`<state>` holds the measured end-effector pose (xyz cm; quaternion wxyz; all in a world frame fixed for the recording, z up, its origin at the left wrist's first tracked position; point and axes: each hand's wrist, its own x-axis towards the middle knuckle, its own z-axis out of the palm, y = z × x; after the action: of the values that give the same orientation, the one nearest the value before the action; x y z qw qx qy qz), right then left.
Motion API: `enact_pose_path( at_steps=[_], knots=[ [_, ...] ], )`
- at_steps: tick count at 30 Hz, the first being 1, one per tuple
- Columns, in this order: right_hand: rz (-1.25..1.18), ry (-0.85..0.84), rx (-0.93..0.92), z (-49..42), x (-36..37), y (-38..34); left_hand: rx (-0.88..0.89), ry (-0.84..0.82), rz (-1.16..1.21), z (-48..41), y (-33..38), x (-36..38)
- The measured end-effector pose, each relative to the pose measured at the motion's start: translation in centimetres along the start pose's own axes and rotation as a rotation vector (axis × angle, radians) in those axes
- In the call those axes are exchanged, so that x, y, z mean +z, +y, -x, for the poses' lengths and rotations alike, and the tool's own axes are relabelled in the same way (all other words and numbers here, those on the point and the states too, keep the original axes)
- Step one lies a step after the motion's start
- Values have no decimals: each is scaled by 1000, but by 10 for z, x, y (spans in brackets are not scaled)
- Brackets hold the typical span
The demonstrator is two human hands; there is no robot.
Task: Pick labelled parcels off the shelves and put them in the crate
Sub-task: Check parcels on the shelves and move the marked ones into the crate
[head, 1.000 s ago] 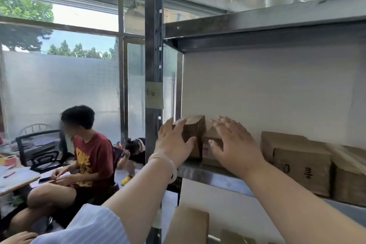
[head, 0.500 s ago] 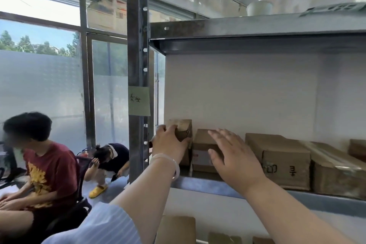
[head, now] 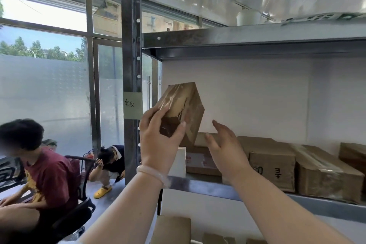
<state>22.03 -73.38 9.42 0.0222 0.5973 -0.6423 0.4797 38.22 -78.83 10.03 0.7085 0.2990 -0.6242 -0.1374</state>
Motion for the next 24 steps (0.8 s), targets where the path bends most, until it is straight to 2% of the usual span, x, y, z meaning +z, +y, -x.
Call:
enact_pose_path(
  at_steps=[3, 5, 8, 14, 20, 24],
  knots=[
    [-308, -40, 119, 0, -8, -13, -64, 17, 149, 9, 16, 5],
    [-490, -38, 118, 2, -10, -15, -177, -2, 204, 18, 28, 7],
    [-692, -75, 77, 9, -14, -12, -283, -117, 185, 31, 35, 10],
    [-694, -51, 23, 21, -27, 3, -253, -185, -153, 44, 26, 12],
    [-556, 17, -47, 34, -31, 4, -241, -357, -267, 48, 37, 17],
    [-434, 8, -122, 42, -34, 5, -300, -349, -203, 48, 46, 23]
  ],
)
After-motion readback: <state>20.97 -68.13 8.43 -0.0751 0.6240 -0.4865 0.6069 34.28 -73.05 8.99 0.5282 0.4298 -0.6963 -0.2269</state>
